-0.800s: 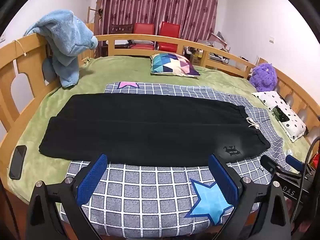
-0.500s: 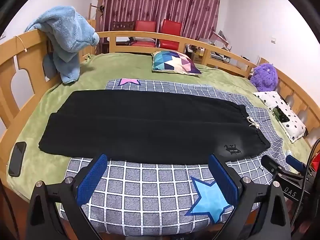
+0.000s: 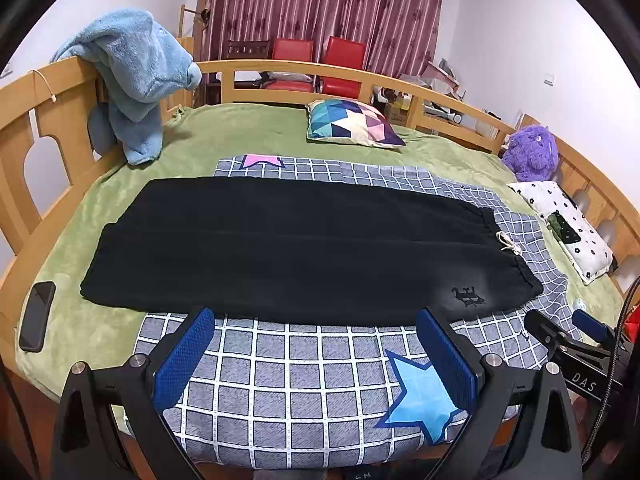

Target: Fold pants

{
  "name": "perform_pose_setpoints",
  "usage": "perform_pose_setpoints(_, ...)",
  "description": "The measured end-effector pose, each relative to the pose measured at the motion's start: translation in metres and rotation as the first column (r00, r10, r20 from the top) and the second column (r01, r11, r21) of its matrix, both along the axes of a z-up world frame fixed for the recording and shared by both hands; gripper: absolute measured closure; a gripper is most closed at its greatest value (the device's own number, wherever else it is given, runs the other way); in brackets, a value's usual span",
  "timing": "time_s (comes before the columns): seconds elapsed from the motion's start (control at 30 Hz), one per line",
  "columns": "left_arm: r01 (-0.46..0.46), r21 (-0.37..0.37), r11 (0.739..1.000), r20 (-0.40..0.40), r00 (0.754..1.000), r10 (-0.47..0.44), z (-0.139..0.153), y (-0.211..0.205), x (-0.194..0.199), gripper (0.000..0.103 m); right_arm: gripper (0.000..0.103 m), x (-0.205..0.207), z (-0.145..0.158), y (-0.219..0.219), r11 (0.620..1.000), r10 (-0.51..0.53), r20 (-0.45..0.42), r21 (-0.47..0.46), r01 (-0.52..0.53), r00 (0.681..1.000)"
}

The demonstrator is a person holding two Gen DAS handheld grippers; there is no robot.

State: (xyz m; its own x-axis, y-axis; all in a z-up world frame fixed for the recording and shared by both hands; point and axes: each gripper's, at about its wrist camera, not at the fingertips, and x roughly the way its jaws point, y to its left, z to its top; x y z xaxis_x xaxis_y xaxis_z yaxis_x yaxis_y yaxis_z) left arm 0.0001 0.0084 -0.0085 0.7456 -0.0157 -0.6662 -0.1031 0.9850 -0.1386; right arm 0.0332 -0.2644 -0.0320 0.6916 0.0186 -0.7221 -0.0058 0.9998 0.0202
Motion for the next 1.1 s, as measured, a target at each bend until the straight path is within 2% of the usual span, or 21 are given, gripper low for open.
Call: perform_pose_setpoints(1.1,0.01,0.007,1.0,-0.008,1.0,-0.01,0.0034,-0.0025,-0.003,0.002,0.001,-0.0011,0.0006,0.0031,1.0,0.008,-0.004,0.004,-0.008,1.0)
